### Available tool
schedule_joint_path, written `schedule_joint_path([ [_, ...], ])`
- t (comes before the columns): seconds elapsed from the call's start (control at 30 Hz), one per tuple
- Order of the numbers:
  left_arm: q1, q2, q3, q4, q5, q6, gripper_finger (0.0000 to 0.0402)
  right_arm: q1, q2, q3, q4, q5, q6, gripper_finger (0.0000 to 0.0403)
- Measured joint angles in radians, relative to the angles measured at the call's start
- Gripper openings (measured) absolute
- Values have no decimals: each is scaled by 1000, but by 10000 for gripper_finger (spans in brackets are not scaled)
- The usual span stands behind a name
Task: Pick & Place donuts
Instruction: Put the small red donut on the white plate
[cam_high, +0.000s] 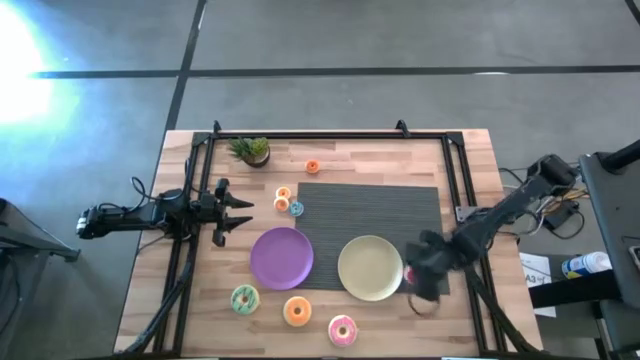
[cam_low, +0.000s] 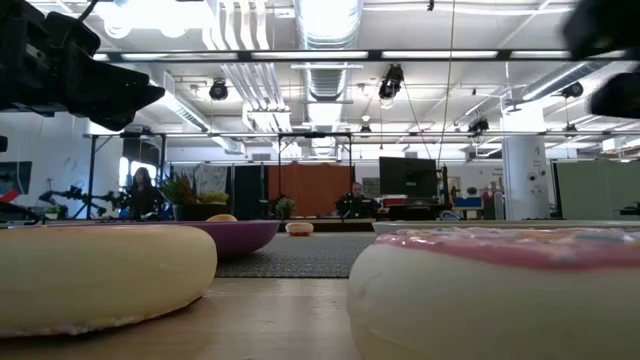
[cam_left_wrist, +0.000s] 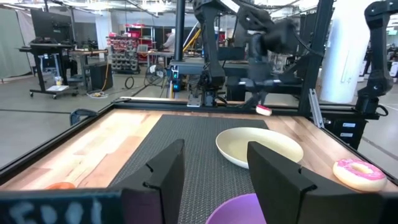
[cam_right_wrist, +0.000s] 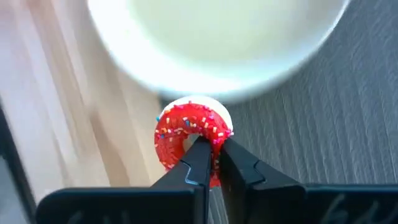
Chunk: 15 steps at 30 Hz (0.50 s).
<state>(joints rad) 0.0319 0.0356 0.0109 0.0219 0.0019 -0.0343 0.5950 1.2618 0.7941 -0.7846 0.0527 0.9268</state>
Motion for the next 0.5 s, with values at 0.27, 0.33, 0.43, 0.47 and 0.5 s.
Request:
schedule_joint_path([
  [0.27,0,0,0,0,0,0,149,-210,117,3,195,-183,-221,35],
  [0.33,0,0,0,0,0,0,149,-208,158,3,199,-195,-240,45],
  [0.43,0,0,0,0,0,0,149,-207,196,3,223,-186,-246,59],
  [0.47,0,0,0,0,0,0,149,-207,205,3,240,-177,-247,64],
  [0.5,0,0,0,0,0,0,149,-207,213,3,250,-173,-247,69],
])
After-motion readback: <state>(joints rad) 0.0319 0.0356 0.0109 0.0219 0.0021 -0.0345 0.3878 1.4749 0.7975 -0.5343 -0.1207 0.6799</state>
